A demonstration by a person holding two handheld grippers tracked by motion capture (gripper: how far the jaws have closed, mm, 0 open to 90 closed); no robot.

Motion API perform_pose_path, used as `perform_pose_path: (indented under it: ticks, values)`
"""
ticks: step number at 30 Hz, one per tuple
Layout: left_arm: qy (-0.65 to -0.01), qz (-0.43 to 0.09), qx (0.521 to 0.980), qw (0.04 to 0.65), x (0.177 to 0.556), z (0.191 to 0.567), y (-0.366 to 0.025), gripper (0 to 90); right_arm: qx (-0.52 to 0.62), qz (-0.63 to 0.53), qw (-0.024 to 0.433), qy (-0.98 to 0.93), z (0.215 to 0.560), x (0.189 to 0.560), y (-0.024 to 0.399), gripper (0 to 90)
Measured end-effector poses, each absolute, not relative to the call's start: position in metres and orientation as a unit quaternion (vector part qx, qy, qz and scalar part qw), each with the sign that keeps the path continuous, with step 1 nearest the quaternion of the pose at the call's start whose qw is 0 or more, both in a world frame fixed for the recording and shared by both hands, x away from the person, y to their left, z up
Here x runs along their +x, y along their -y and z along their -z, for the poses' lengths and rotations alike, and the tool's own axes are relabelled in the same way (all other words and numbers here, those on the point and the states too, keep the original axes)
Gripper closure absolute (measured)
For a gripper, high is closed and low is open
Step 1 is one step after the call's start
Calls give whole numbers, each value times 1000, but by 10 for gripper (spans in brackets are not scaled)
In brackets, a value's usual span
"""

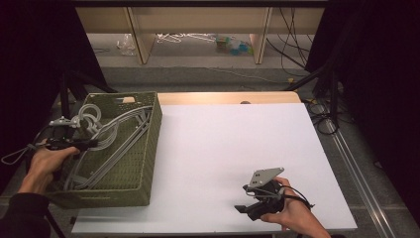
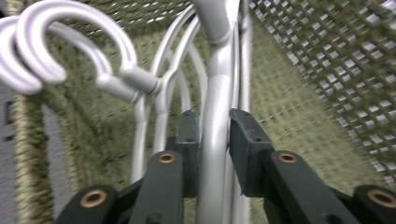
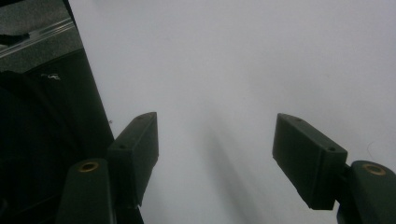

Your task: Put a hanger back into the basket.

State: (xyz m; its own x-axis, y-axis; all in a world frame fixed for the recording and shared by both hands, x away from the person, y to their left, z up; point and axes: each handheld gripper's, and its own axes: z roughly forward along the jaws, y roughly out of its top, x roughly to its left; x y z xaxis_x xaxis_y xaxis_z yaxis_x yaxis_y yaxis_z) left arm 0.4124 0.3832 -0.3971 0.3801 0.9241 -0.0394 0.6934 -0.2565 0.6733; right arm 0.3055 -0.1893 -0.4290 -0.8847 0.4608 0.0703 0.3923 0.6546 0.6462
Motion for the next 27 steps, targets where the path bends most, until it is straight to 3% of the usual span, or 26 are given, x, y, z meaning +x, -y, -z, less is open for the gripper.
perform_pose_path:
  ticks: [9, 12, 27]
  values:
    - [-541, -213, 766, 275, 417, 403, -378, 664, 234, -340, 50, -910, 429, 307, 191, 321]
    - [-542, -233, 775, 228, 417, 404, -376, 650, 234, -340, 49, -910, 429, 307, 191, 321]
    - [-559, -230, 762, 234, 415, 407, -381, 666, 234, -340, 47, -910, 429, 307, 190, 321]
